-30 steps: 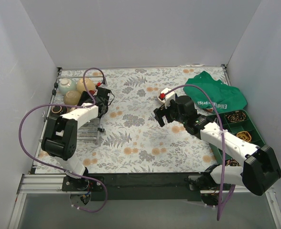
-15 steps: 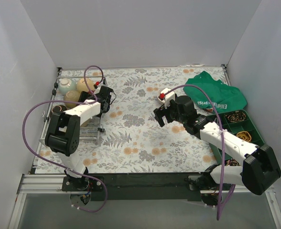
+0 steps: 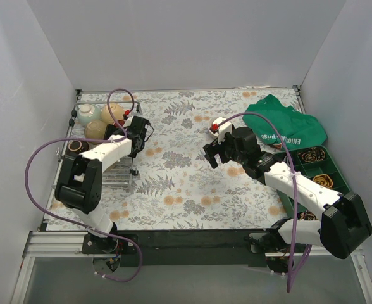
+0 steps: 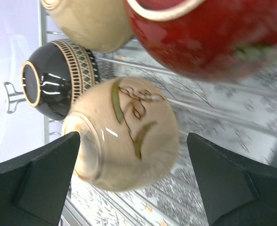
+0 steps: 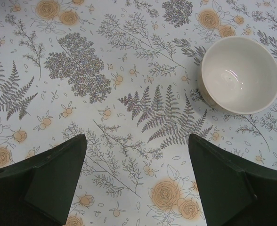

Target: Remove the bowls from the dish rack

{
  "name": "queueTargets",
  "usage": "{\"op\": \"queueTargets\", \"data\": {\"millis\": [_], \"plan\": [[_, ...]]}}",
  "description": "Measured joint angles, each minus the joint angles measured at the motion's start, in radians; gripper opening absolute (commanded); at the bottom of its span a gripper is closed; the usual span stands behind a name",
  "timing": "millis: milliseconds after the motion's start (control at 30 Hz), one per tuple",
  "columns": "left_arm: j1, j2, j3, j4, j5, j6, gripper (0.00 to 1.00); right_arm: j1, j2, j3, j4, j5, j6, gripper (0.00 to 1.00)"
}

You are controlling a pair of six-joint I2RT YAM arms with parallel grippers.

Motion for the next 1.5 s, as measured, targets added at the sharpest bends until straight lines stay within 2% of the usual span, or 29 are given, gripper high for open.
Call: {"op": "queueTargets", "data": {"millis": [200, 733, 1500], "plan": [[-0.024, -0.056, -0.034, 0.011, 0.069, 0.015, 0.98, 0.000, 0.003, 0.000, 0.000, -0.003, 0.000, 0.97], [-0.008, -0.032, -0.036, 0.016, 0.011, 0.006, 0.98, 0.000, 0.009, 0.000, 0.000, -0.012, 0.001, 0.97], [0.009, 0.028, 0.019, -0.100, 0.004, -0.006, 0.98, 0.000, 0.016, 0.000, 0.000, -0.018, 0.003, 0.97]]}}
